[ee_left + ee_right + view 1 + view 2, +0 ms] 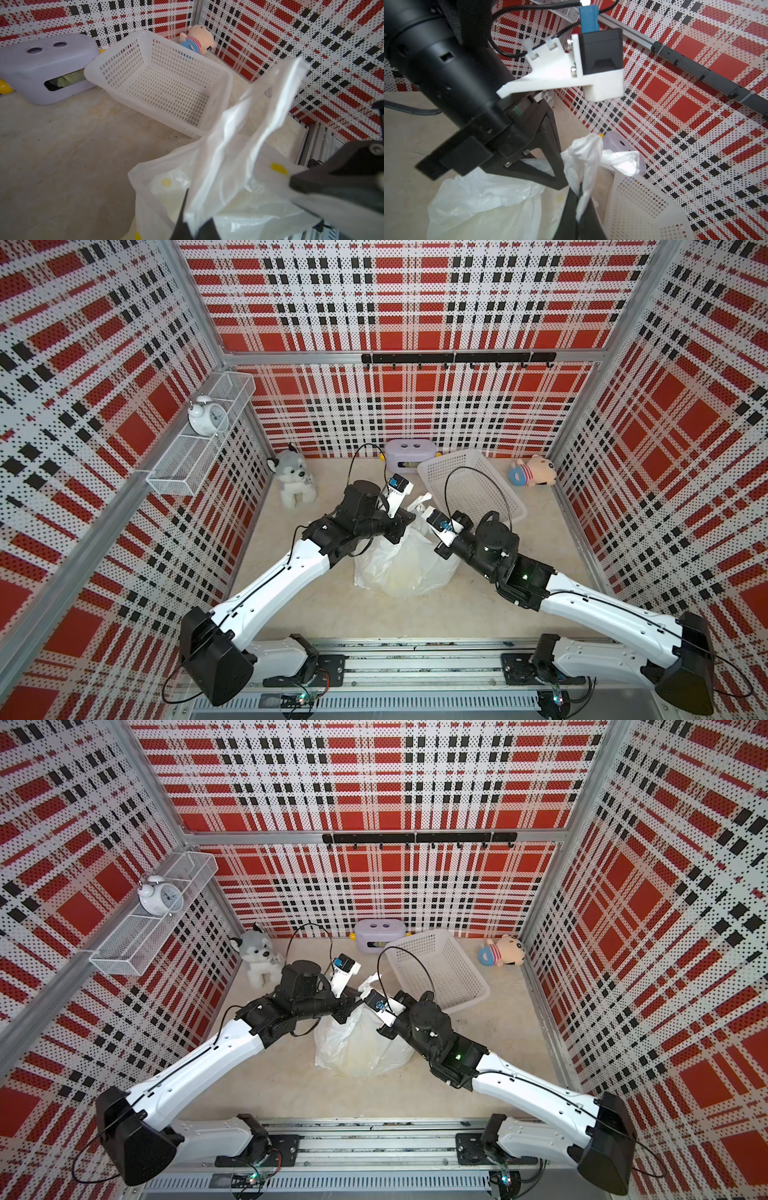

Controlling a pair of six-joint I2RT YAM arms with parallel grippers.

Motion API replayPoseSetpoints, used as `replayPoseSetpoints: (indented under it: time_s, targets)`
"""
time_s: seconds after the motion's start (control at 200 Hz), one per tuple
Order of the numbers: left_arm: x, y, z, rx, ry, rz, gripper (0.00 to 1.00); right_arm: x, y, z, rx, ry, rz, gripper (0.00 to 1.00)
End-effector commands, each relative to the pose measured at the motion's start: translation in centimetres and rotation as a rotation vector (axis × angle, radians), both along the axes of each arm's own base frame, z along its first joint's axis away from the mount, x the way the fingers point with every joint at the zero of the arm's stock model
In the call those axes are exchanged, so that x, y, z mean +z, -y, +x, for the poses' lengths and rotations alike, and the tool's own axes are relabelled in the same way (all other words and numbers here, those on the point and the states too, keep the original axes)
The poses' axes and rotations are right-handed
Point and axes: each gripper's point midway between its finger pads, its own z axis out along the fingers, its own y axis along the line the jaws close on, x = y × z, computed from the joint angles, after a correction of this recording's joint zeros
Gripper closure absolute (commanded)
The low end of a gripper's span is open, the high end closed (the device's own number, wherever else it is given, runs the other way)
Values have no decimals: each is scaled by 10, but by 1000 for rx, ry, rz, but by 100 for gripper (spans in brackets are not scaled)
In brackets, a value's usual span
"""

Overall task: Place the banana into a plastic bag & tie a knot
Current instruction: Cross the plastic bag at the center of the board.

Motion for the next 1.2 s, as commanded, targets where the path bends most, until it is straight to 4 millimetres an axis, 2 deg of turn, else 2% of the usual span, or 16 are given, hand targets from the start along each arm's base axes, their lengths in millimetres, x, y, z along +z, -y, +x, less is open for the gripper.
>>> replayPoseSetpoints:
  time_s: [0.0, 0.25, 0.481, 0.681, 0.726, 0.787, 1.052, 1.197]
  targets:
    - [8, -3, -6, -31, 13, -1, 99, -4, -4, 5, -17, 26, -17, 100]
    - [9, -7, -10, -50, 19, -6, 96, -12, -17, 9, -9, -5, -28, 100]
    - [8, -6, -13, -67, 19, -5, 89, -17, -28, 11, 0, -22, -37, 100]
    - [5, -7, -16, -73, 17, -5, 76, -19, -28, 15, -21, -26, -45, 100]
    - [6, -8, -17, -74, 18, -6, 67, -19, -27, 16, -35, -23, -48, 100]
    - [7, -9, -19, -74, 23, -10, 61, -17, -24, 17, -47, -18, -50, 100]
    - [12, -10, -22, -80, 33, -26, 58, -9, -22, 18, -59, -17, -25, 100]
    - [15, -12, -25, -80, 45, -44, 47, -10, -26, 18, -48, -23, -17, 100]
